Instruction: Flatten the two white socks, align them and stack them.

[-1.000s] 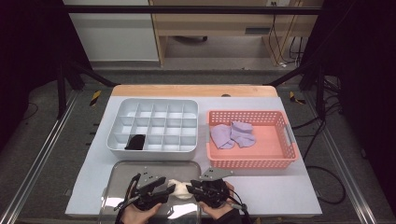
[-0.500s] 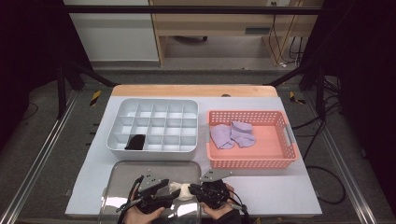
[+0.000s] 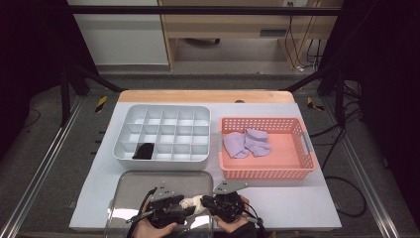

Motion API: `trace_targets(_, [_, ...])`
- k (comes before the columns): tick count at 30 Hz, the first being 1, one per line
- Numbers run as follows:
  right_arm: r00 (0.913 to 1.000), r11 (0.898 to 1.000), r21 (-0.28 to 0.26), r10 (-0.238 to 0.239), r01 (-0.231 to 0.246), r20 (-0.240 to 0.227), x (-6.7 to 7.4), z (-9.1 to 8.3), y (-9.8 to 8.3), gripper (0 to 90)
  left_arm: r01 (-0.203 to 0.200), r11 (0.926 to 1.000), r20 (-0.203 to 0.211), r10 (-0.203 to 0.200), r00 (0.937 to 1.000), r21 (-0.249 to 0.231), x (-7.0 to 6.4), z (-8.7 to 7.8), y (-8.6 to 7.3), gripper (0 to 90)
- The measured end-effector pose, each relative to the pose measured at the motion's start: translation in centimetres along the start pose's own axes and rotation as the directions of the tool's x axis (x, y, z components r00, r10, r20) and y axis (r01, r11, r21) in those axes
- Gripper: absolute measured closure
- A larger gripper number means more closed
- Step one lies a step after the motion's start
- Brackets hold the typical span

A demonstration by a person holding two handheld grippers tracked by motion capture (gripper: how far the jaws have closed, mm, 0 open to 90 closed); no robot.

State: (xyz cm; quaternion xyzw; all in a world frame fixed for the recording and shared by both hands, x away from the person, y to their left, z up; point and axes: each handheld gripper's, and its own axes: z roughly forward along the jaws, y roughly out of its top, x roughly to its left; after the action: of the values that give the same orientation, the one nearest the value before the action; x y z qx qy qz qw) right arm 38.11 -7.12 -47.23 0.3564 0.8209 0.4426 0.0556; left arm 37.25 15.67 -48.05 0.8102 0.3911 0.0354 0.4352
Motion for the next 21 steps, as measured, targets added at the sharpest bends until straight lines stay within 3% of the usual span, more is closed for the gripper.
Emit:
trace_targets(2, [1.0, 1.0, -0.003, -0.006, 0.006, 0.001, 0.0, 0.0, -0.1, 82.3, -0.004, 0.9999, 0.027, 0.004, 0.9996, 0.013, -0.3, 0.2, 0.0, 51.3])
trace_targets(8, [1.0, 1.0, -0.002, -0.005, 0.005, -0.001, -0.1, 0.0, 0.0, 82.2, 0.001, 0.9999, 0.034, -0.002, 0.9994, 0.012, -0.5, -0.2, 0.1, 63.9])
trace_targets(17, [0.9999, 1.0, -0.006, -0.004, 0.004, -0.012, -0.1, -0.4, 0.1, 82.5, -0.014, 0.9995, 0.038, 0.015, 0.9991, -0.029, -1.1, -1.2, 0.5, 67.6])
trace_targets(21, [0.9996, 0.999, -0.037, -0.02, 0.019, -0.019, 0.0, -1.0, 0.4, 80.1, -0.01, 0.9984, 0.045, 0.013, 0.9989, -0.055, -1.2, -1.9, 0.8, 67.5])
